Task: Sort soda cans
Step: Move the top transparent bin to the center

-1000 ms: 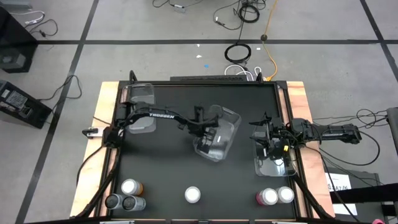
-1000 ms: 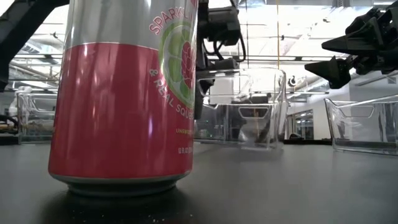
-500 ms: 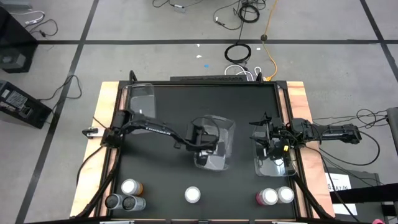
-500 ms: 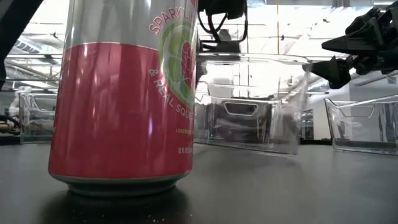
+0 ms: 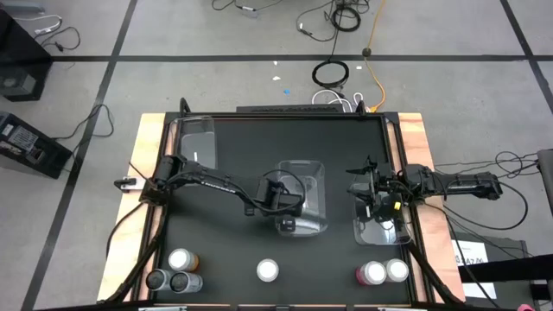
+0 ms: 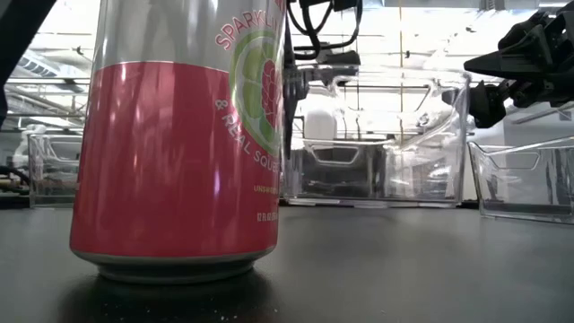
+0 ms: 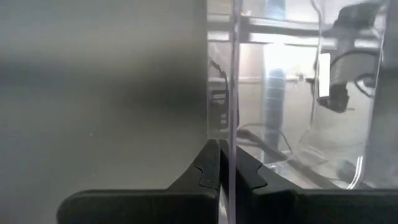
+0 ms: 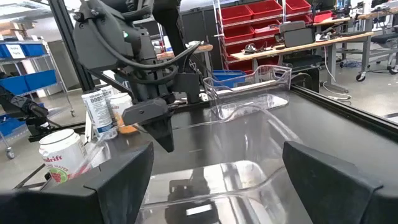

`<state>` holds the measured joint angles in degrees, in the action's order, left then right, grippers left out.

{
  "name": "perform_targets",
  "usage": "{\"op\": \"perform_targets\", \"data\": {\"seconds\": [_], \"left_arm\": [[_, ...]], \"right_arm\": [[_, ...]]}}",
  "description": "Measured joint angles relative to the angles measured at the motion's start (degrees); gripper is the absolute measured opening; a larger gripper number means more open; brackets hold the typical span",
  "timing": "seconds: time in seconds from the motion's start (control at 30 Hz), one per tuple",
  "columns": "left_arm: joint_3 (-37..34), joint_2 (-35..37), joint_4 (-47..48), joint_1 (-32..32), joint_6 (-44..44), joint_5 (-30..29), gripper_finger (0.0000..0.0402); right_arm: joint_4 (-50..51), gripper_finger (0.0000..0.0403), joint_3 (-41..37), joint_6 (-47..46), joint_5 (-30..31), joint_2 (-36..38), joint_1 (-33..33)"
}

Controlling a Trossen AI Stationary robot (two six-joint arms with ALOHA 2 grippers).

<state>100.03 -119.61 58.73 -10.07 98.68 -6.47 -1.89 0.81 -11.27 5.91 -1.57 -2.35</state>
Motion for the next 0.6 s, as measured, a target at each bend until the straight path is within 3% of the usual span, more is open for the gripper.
{"op": "perform_targets", "data": {"seconds": [0.6], "left_arm": [[0.0,-0.02,-0.72,-3.32,6.11,0.36,0.0013]], "right_arm": [[-0.02,0.035,-0.01,0.0,-0.01,-0.01,-0.02]]}}
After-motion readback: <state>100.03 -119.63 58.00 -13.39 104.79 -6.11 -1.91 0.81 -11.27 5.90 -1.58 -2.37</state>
